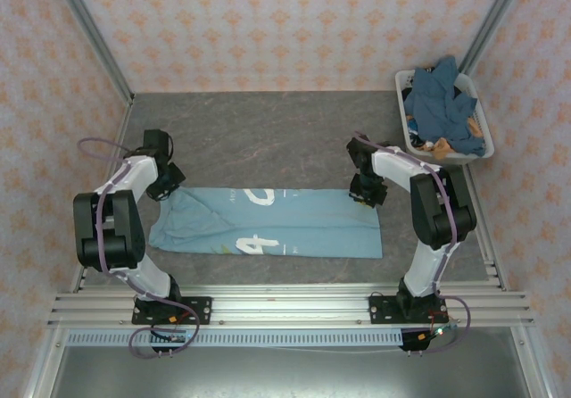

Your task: Fold and stack the t-shirts

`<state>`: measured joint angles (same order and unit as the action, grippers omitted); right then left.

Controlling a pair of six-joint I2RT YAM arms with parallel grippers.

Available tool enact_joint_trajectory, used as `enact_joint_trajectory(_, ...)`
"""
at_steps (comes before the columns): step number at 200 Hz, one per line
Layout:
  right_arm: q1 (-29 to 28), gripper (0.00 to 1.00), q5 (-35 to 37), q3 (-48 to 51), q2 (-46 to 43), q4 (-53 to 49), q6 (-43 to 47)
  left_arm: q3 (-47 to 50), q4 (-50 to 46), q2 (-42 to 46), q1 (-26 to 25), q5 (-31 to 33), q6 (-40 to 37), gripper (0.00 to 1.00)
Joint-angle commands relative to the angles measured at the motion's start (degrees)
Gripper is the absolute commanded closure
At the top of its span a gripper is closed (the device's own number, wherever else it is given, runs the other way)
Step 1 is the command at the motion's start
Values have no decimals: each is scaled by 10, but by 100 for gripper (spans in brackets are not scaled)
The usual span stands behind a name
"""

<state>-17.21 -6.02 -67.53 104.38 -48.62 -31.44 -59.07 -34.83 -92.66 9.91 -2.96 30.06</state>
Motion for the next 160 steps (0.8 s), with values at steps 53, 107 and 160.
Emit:
enact_joint_trajectory(53, -4, 85, 10, -15, 9, -25, -5, 22, -58, -18, 7, 74, 35, 100)
enact_joint_trajectory(107, -5, 85, 10, -12, 12, -28, -5, 5, -101, -62, 7, 144, 61, 97)
enact_joint_trajectory(160, -6, 85, 11, -14, 7, -30, -5, -10, -148, 7, 5, 182, 79, 62)
